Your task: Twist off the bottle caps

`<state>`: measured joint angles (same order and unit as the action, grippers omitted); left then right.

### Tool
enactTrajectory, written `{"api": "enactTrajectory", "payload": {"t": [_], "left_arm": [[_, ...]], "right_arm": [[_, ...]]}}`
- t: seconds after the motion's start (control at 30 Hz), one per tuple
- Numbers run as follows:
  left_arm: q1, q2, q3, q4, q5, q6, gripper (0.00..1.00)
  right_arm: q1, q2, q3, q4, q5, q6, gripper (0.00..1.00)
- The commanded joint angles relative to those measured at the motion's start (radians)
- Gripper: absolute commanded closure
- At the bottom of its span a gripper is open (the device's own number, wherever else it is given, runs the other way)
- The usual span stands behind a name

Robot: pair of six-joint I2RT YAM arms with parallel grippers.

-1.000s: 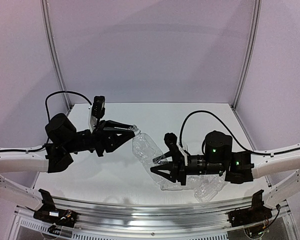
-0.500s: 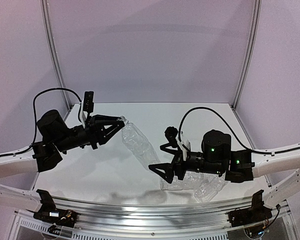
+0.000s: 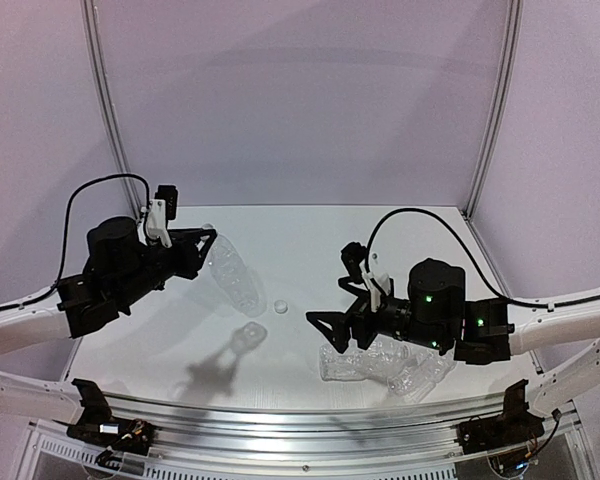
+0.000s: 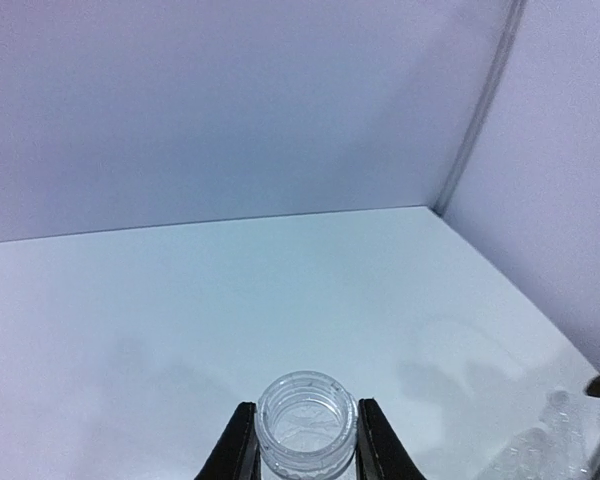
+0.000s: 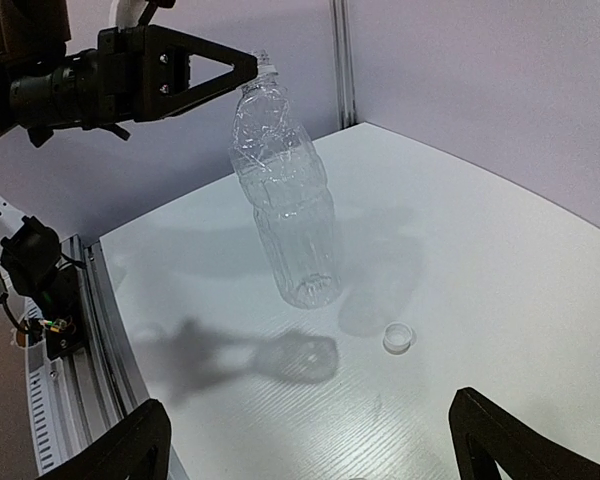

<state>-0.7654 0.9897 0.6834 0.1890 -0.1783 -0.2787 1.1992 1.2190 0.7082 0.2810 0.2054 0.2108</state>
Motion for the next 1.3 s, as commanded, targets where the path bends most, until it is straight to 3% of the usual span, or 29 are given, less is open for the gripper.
{"api": "enactTrajectory", "payload": {"t": [0.0,0.27,0.47,0.7,1.0,1.27], "left_arm": [[0.019,0.011,0.023,-0.113,-0.326,0.046,0.95],[0.102,0.106,0.004,-0.091,-0.541,0.062,0.91],[0.217,0.145,-0.053,-0.04,-0.453,-0.002,0.9],[0.221,0.13,-0.089,0.001,-0.492,-0.006,0.77],[0.217,0.087,-0.117,0.003,-0.502,-0.013,0.42],[0.168,-0.019,-0.11,-0.048,-0.502,0.0,0.21]], "right_arm": [[-0.003,-0.006,0.02,-0.033,0.047,0.013,0.01],[-0.003,0.011,0.024,-0.028,0.056,0.015,0.01],[-0.002,-0.007,0.02,-0.038,0.071,0.018,0.01],[-0.003,-0.015,0.017,-0.041,0.076,0.018,0.01],[-0.003,-0.018,0.017,-0.046,0.081,0.018,0.01],[-0.003,-0.024,0.02,-0.055,0.102,0.047,0.01]]}}
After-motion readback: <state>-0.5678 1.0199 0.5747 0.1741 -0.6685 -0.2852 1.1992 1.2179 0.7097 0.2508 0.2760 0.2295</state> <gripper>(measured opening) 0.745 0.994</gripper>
